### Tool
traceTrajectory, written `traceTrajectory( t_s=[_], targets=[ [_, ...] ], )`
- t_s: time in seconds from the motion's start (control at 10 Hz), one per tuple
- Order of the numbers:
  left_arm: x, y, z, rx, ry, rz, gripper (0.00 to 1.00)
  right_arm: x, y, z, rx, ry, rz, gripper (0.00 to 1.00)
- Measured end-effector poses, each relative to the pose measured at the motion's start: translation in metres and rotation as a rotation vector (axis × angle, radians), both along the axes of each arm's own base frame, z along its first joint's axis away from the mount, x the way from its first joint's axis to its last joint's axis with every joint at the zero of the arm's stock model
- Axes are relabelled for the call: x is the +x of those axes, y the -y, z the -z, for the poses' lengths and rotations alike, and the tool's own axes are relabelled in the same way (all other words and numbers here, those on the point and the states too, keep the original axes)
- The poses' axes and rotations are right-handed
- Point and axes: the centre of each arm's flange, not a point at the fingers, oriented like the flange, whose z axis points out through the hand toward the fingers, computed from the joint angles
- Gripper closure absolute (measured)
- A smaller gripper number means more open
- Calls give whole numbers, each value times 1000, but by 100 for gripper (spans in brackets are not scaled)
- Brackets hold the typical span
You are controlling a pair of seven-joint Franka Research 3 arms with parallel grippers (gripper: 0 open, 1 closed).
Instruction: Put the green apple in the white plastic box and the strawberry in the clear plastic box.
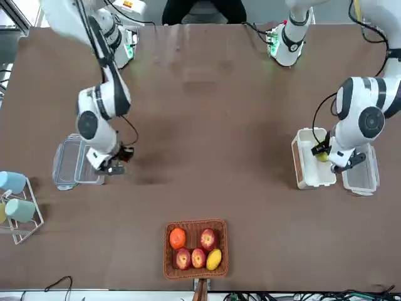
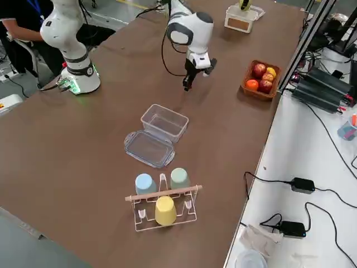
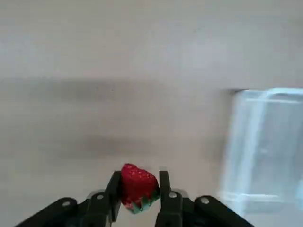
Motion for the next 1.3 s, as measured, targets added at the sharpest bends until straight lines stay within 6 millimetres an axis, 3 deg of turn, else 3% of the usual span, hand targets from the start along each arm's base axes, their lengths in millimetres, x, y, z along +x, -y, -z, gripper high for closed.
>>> traceTrajectory(
  t_s=[0.1,0.2,0.4,0.6,0.8,0.9,1.1,1.3],
  targets=[
    [0,0,3,-2,-6,0,24,2,44,-12,14,-11,-48,64],
    [0,1,4,-2,-5,1,24,0,85,-11,26,-17,-80,64],
    [1,3,3,-4,-1,6,24,-7,135,7,37,4,-120,64],
    [1,7,4,-5,-3,14,21,-14,151,24,34,54,-143,64],
    [0,10,3,-4,-13,18,2,-17,163,34,30,83,-162,64],
    [1,15,-1,-1,-30,23,0,-21,169,43,25,105,-168,64],
    [9,20,-29,13,-51,23,0,-32,179,71,18,120,-168,64],
    [17,35,-77,27,-26,44,0,-34,178,83,15,126,-174,64]
  ],
)
